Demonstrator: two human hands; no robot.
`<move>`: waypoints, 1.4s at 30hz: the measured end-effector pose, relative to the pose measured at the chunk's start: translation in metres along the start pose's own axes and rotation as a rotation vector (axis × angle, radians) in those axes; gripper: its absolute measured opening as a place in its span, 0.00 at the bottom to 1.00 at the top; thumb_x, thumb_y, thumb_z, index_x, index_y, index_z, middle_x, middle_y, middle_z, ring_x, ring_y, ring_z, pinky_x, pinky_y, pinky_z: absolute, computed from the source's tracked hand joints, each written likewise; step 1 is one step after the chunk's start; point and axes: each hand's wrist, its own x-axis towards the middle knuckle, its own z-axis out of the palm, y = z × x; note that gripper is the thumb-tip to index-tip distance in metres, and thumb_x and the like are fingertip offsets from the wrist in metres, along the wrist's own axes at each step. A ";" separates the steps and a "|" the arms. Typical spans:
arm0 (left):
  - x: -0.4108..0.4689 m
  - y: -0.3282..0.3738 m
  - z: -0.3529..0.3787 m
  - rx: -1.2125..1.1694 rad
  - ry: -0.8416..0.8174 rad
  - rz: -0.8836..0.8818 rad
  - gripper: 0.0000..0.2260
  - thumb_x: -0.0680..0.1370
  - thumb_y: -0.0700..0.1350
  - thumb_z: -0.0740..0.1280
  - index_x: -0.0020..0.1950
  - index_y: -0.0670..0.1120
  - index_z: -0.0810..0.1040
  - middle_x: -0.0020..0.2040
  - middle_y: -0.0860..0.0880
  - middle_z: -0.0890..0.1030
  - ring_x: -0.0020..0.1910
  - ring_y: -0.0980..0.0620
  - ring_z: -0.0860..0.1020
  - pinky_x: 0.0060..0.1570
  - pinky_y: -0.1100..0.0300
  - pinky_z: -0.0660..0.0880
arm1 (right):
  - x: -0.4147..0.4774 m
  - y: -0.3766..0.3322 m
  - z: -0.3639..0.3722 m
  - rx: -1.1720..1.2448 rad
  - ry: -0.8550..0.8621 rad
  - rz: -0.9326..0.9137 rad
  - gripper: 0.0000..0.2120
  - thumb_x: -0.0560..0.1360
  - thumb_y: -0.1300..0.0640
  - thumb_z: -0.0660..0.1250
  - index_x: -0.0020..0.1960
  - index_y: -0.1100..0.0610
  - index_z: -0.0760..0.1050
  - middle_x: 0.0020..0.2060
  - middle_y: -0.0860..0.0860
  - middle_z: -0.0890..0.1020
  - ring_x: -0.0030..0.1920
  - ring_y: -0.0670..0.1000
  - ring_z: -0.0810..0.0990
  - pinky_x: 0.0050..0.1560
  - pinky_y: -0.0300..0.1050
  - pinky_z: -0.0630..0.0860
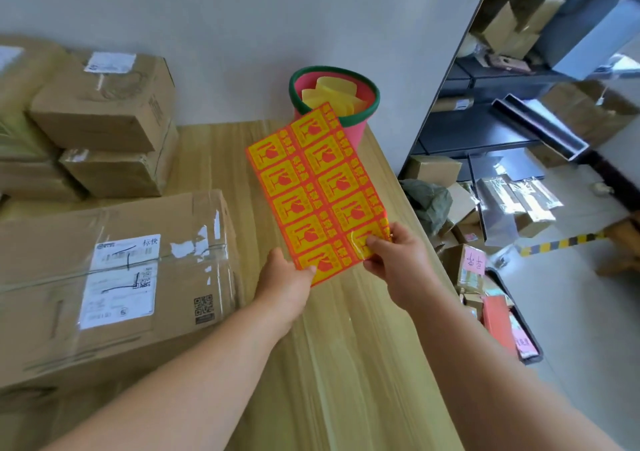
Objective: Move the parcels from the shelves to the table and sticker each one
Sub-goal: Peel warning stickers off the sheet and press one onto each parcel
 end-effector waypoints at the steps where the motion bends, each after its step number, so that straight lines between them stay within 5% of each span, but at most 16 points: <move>1: -0.006 0.008 -0.007 -0.085 -0.003 -0.021 0.19 0.76 0.44 0.69 0.65 0.46 0.70 0.57 0.48 0.80 0.53 0.45 0.79 0.56 0.52 0.75 | -0.011 -0.008 -0.001 0.023 -0.001 -0.007 0.07 0.78 0.67 0.63 0.50 0.56 0.74 0.40 0.54 0.81 0.34 0.50 0.78 0.34 0.40 0.78; 4: -0.027 0.035 -0.035 -0.353 -0.082 -0.034 0.02 0.78 0.43 0.66 0.50 0.46 0.76 0.44 0.47 0.82 0.40 0.48 0.80 0.44 0.55 0.76 | -0.043 -0.031 0.003 0.055 -0.009 -0.043 0.07 0.78 0.66 0.63 0.51 0.56 0.74 0.40 0.55 0.81 0.36 0.51 0.79 0.35 0.41 0.78; 8: -0.055 0.064 -0.080 -0.513 -0.242 -0.067 0.05 0.80 0.42 0.62 0.45 0.47 0.73 0.40 0.47 0.80 0.36 0.50 0.78 0.39 0.57 0.73 | -0.080 -0.051 0.016 0.058 -0.037 -0.115 0.07 0.77 0.66 0.64 0.50 0.55 0.74 0.39 0.53 0.81 0.37 0.50 0.79 0.36 0.42 0.77; 13: -0.087 0.072 -0.140 -0.372 -0.390 -0.004 0.06 0.79 0.38 0.63 0.46 0.48 0.73 0.38 0.48 0.79 0.34 0.53 0.75 0.33 0.62 0.69 | -0.116 -0.072 0.042 0.059 -0.047 -0.186 0.08 0.76 0.64 0.67 0.53 0.55 0.74 0.42 0.53 0.82 0.38 0.49 0.82 0.37 0.42 0.78; 17: -0.104 0.068 -0.182 -0.356 -0.363 -0.002 0.06 0.77 0.37 0.66 0.46 0.48 0.73 0.38 0.48 0.80 0.31 0.55 0.75 0.26 0.66 0.67 | -0.135 -0.085 0.071 0.175 -0.075 -0.196 0.12 0.76 0.62 0.68 0.59 0.57 0.73 0.47 0.56 0.83 0.46 0.54 0.83 0.48 0.49 0.81; 23: -0.127 0.064 -0.230 -0.486 -0.323 0.004 0.07 0.78 0.36 0.65 0.44 0.46 0.72 0.39 0.46 0.79 0.34 0.53 0.75 0.24 0.67 0.70 | -0.153 -0.097 0.120 0.281 -0.118 -0.130 0.12 0.76 0.61 0.68 0.59 0.58 0.74 0.46 0.57 0.83 0.44 0.53 0.82 0.48 0.50 0.81; 28: -0.131 0.053 -0.259 -0.593 -0.213 0.020 0.06 0.78 0.36 0.65 0.45 0.47 0.73 0.37 0.46 0.78 0.34 0.53 0.75 0.20 0.68 0.69 | -0.165 -0.094 0.158 0.244 -0.080 -0.140 0.22 0.75 0.61 0.70 0.66 0.58 0.68 0.37 0.53 0.80 0.31 0.46 0.77 0.34 0.41 0.78; 33: -0.124 0.035 -0.275 -0.724 -0.077 0.014 0.07 0.76 0.36 0.67 0.45 0.47 0.72 0.37 0.48 0.77 0.31 0.54 0.74 0.20 0.68 0.69 | -0.182 -0.076 0.196 0.236 -0.297 -0.031 0.33 0.76 0.62 0.69 0.74 0.59 0.56 0.39 0.55 0.81 0.37 0.51 0.79 0.36 0.43 0.78; 38: -0.113 0.008 -0.282 -0.772 -0.093 -0.128 0.05 0.76 0.36 0.66 0.45 0.44 0.73 0.33 0.49 0.75 0.25 0.57 0.74 0.22 0.69 0.70 | -0.182 -0.049 0.230 0.053 -0.353 -0.043 0.23 0.74 0.71 0.66 0.67 0.60 0.69 0.43 0.54 0.83 0.37 0.51 0.84 0.37 0.43 0.81; 42: -0.104 -0.010 -0.284 -0.852 -0.101 -0.211 0.05 0.78 0.33 0.62 0.44 0.40 0.72 0.27 0.47 0.76 0.20 0.57 0.75 0.22 0.67 0.73 | -0.176 -0.030 0.236 -0.302 -0.146 -0.179 0.32 0.69 0.59 0.75 0.69 0.56 0.66 0.54 0.49 0.78 0.51 0.51 0.81 0.53 0.50 0.78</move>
